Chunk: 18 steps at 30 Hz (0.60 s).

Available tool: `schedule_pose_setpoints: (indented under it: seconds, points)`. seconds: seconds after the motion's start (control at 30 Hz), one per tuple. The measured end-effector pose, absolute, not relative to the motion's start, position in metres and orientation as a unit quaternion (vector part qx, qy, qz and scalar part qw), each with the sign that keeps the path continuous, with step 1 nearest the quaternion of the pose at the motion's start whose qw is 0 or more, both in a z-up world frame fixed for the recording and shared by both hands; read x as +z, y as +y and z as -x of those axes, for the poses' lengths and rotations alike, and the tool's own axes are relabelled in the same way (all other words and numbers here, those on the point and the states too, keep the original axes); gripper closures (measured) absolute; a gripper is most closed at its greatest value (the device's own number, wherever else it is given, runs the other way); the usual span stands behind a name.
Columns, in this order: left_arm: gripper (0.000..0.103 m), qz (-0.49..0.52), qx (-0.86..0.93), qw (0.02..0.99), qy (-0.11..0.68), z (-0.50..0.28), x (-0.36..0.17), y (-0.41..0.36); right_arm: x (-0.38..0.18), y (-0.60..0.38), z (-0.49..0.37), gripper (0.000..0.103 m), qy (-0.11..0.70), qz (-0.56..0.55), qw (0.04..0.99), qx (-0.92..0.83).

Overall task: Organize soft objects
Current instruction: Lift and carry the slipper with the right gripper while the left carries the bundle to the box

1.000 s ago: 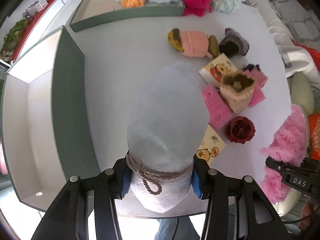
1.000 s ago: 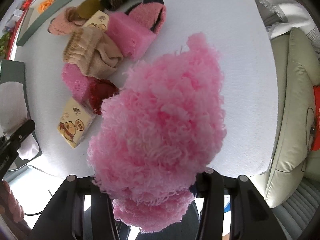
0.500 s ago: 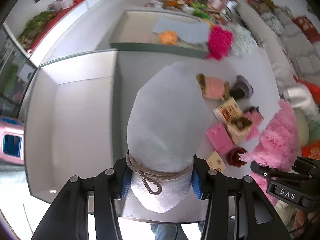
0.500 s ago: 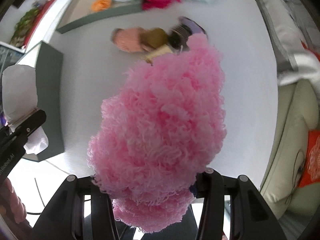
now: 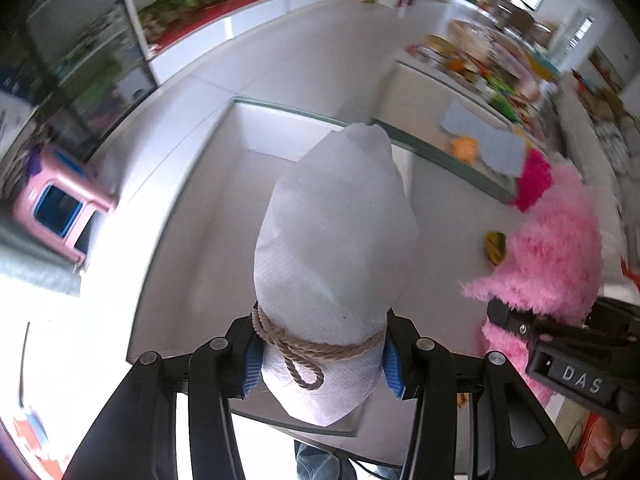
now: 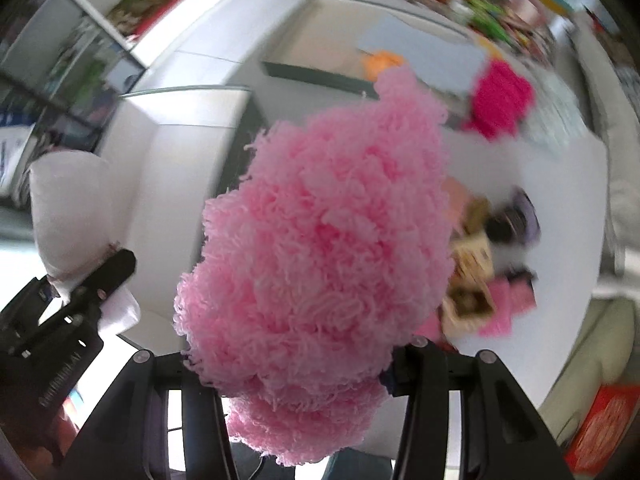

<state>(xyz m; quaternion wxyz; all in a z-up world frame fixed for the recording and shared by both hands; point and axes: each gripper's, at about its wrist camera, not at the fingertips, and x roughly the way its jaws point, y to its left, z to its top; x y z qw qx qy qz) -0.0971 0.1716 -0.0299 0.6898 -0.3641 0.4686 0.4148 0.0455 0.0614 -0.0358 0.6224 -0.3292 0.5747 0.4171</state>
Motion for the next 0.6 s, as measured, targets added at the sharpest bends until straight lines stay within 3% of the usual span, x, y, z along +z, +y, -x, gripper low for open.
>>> schedule_pose_setpoints:
  seconds: [0.6]
  points:
    - [0.053,0.408,0.469,0.631,0.464,0.146,-0.075,0.211,-0.039,0.167,0.024,0.051,0.532,0.375,0.576,0.494]
